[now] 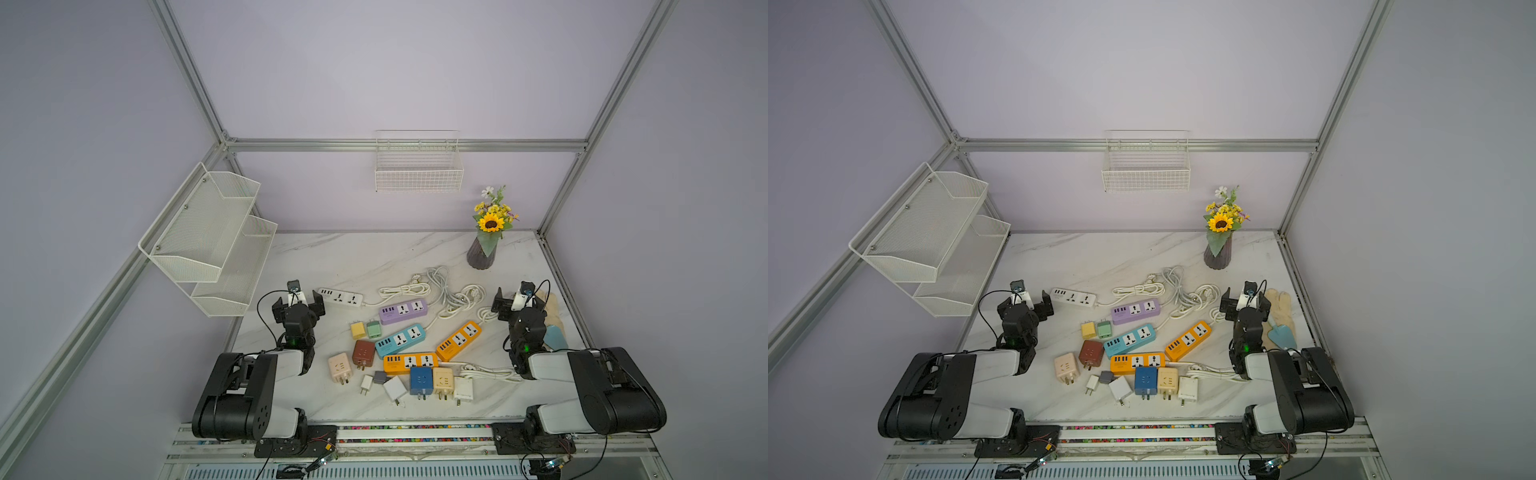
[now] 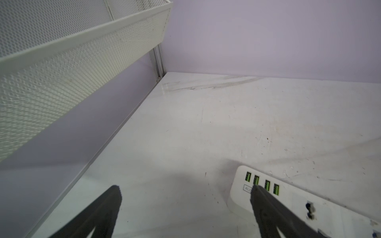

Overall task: Pull the plug off the socket
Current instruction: Reset both arms

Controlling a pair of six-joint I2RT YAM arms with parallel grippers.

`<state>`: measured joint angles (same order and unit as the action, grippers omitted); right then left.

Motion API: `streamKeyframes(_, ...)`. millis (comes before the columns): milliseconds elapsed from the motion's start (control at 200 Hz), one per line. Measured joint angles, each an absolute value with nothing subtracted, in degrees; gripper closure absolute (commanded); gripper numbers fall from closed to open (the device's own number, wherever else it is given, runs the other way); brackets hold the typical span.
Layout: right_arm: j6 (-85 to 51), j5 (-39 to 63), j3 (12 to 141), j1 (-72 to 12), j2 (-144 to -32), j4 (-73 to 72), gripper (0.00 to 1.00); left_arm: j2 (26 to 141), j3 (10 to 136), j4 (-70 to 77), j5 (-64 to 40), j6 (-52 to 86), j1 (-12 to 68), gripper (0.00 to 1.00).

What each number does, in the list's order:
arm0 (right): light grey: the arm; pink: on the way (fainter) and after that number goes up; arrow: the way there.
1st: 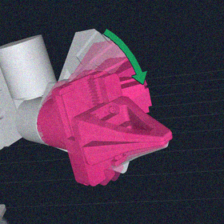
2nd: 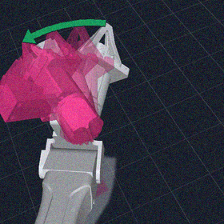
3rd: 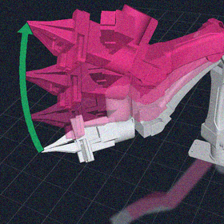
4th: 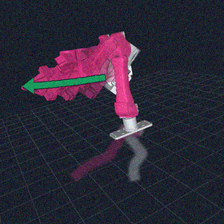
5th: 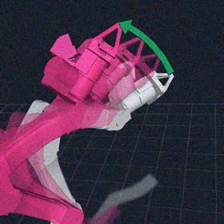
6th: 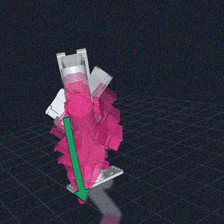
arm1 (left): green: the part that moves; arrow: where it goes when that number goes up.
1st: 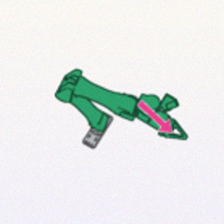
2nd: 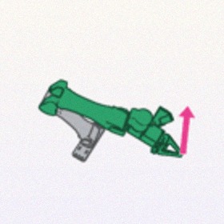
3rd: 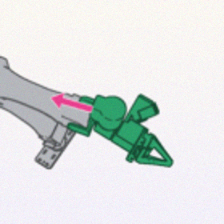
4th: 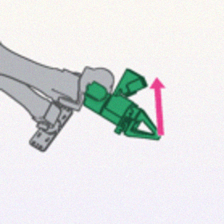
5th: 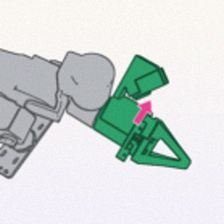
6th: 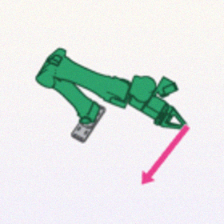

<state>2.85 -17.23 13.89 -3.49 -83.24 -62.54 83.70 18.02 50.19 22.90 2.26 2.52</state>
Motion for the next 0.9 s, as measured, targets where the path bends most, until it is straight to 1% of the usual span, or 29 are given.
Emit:
streamKeyframes(170, 2.87, -14.46, 13.63, -2.55, -87.05, -70.19, 0.03, 89.97, 17.04, 55.61, 21.39, 1.67, 2.52, 0.00)
streamKeyframes(360, 2.90, -13.63, 12.32, -2.39, -94.96, -79.72, 0.03, 90.39, 17.43, 56.93, 21.37, 1.80, 2.52, 0.00)
streamKeyframes(585, 2.83, -13.93, 12.97, -2.33, -95.83, -80.79, 0.03, 90.39, 20.73, 54.70, 21.45, 1.87, 2.50, 0.00)
streamKeyframes(760, 0.38, -14.68, 17.74, -0.27, -95.81, -75.70, 0.03, 90.39, 20.78, 54.28, 21.43, 1.87, 2.28, 0.00)
streamKeyframes(900, -1.13, -14.70, 18.57, 1.15, -95.77, -73.30, 0.03, 90.39, 20.78, 54.28, 21.43, 1.87, 2.28, 0.00)
